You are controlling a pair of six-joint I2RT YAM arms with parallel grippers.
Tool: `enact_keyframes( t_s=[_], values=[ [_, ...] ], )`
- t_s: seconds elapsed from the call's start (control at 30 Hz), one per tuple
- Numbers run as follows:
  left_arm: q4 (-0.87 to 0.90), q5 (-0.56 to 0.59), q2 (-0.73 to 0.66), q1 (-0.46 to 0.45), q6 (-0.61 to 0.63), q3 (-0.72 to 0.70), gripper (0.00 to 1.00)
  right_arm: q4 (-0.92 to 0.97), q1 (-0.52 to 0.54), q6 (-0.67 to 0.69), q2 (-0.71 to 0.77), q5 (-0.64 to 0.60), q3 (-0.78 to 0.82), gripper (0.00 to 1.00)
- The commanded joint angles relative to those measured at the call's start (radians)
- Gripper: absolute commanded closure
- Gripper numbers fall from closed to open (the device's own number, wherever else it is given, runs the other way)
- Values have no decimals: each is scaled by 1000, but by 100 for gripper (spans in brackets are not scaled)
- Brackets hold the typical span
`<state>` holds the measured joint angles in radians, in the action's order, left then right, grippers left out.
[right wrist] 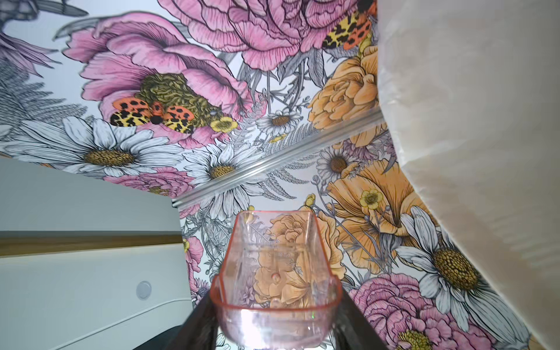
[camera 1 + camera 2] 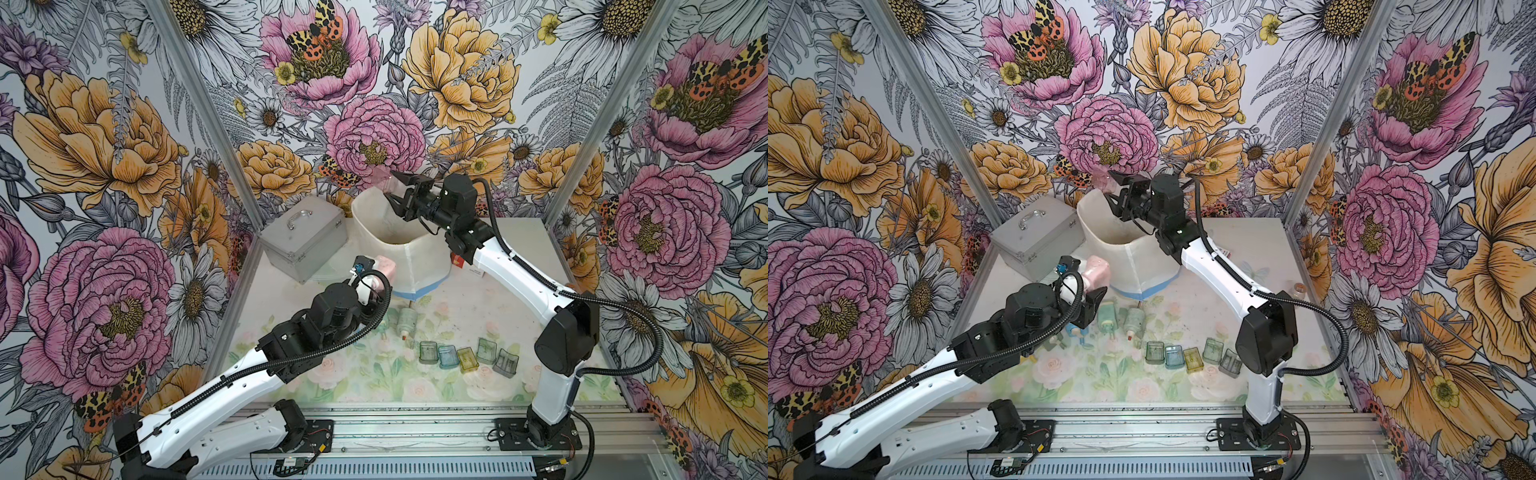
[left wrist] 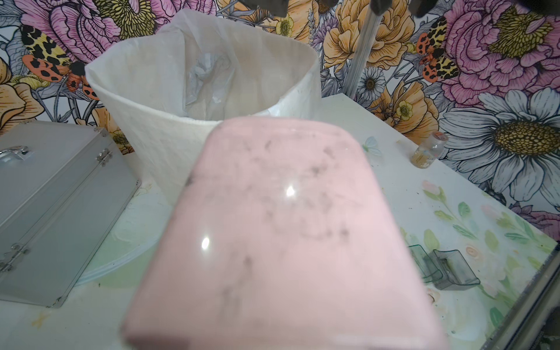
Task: Take out the pencil sharpener tray and clean the shavings
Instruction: Place the container at the center of the board.
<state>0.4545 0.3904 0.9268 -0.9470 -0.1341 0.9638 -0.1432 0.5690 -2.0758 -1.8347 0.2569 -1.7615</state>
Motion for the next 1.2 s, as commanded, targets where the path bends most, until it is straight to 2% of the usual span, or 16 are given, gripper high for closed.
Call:
enact_keyframes(
  t_s=[0.0, 0.17, 0.4, 0.5, 0.6, 0.8, 1.0, 1.17],
  values=[
    [-5, 65, 15, -34, -24, 41, 100, -194, 9, -170, 73, -62, 50, 67],
    [-8, 73, 72, -63, -32, 63, 100, -251, 14, -175, 110, -26, 121, 67],
    [-39, 83, 150, -103, -41, 61, 100, -281, -10, -97, 86, 193, 141, 66],
    [-78, 83, 171, -116, -38, 47, 100, -289, -21, -22, 102, 255, 163, 67],
    [-134, 83, 192, -124, -33, 24, 100, -182, -53, 132, 161, 290, 184, 67],
    [-291, 80, 247, -153, -20, -31, 100, 147, -119, 488, 297, 281, 205, 67],
    [-404, 83, 337, -190, 9, -48, 100, 221, -165, 711, 362, 329, 250, 67],
    [-479, 78, 403, -197, 19, -58, 100, 498, -173, 1062, 422, 252, 196, 67]
  ],
)
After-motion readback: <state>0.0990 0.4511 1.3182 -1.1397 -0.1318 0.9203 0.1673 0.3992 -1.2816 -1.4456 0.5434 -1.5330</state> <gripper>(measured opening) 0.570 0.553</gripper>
